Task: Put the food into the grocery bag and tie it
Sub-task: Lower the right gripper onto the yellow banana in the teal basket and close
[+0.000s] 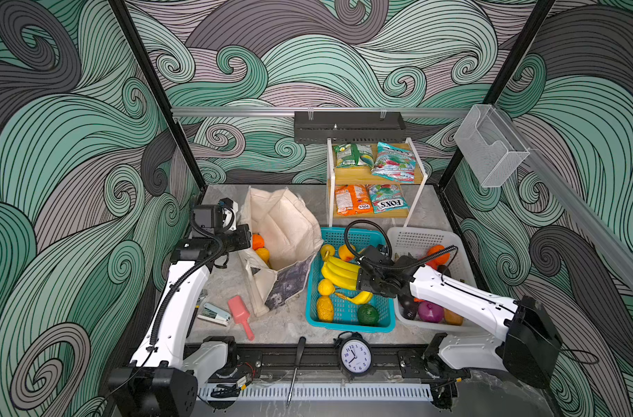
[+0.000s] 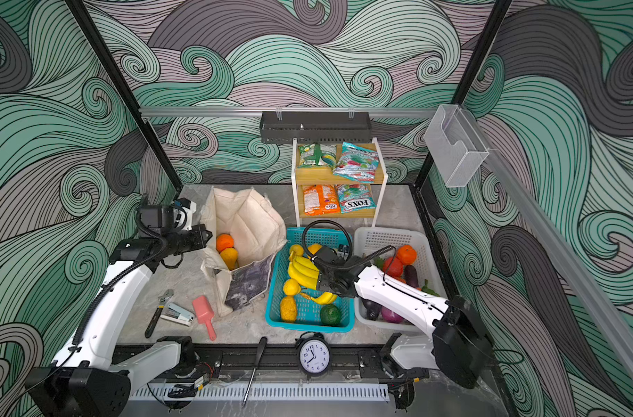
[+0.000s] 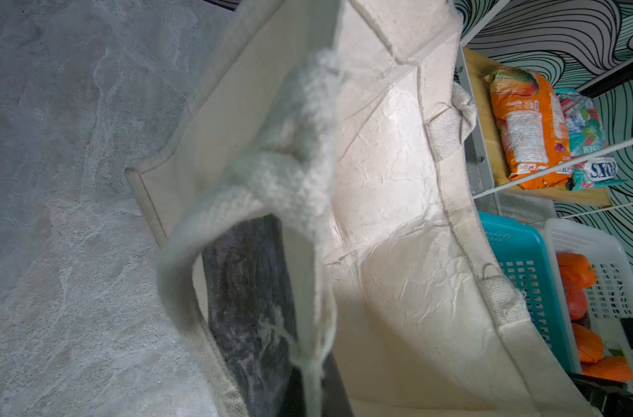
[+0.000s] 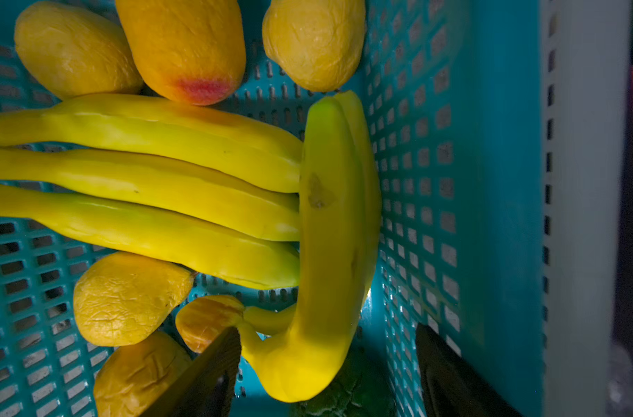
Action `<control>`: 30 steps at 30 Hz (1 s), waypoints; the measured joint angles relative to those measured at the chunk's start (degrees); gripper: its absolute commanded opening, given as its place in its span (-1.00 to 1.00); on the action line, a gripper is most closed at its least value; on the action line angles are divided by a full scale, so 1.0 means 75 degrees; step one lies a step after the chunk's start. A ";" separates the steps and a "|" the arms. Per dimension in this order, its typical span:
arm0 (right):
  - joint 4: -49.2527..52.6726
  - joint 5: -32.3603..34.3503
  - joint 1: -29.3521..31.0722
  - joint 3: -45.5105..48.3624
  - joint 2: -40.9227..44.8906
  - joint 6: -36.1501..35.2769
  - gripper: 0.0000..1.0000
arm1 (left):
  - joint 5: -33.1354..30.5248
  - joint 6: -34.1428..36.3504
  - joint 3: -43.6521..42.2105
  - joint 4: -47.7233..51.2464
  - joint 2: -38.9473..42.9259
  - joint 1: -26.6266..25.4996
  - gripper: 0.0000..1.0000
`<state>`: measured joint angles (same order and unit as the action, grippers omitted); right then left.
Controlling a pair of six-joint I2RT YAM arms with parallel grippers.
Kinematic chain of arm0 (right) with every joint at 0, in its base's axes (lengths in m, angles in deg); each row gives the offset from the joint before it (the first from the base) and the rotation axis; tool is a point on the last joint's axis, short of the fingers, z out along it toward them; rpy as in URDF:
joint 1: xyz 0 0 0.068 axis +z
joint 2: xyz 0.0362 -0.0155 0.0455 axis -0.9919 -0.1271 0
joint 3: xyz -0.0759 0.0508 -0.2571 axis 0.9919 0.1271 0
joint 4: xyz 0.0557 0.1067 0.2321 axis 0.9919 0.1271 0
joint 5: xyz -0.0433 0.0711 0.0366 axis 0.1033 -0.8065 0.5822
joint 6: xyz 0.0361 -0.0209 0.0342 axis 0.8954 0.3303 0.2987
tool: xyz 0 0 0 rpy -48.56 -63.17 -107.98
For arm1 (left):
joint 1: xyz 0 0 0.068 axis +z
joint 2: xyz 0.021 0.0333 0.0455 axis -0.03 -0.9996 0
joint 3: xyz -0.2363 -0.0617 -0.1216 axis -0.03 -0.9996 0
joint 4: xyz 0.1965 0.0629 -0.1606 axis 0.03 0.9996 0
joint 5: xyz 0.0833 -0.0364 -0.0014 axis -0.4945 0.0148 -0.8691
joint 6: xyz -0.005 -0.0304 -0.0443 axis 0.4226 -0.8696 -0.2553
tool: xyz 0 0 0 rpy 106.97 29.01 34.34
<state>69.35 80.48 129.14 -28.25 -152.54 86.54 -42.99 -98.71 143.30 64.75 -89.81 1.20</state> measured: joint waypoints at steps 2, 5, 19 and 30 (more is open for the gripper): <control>-0.0023 0.0003 0.0015 0.0003 -0.0050 0.0140 0.49 | 0.0000 0.0000 0.0000 0.0000 0.0000 0.0000 -1.00; -0.0058 0.0047 0.0035 0.0006 -0.0166 0.0338 0.46 | -0.0003 0.0000 0.0000 0.0000 0.0000 0.0000 -1.00; -0.0635 0.0137 0.0082 0.0221 -0.0848 0.0959 0.25 | -0.0003 0.0003 0.0000 0.0000 0.0003 0.0000 -1.00; -0.0822 0.0157 0.0102 0.0323 -0.1274 0.1189 -0.07 | -0.0003 0.0035 0.0000 0.0000 0.0006 0.0000 -1.00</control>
<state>63.19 81.66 129.90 -25.83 -162.09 95.46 -43.01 -98.45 143.30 64.75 -89.76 1.20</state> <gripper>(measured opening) 0.503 0.048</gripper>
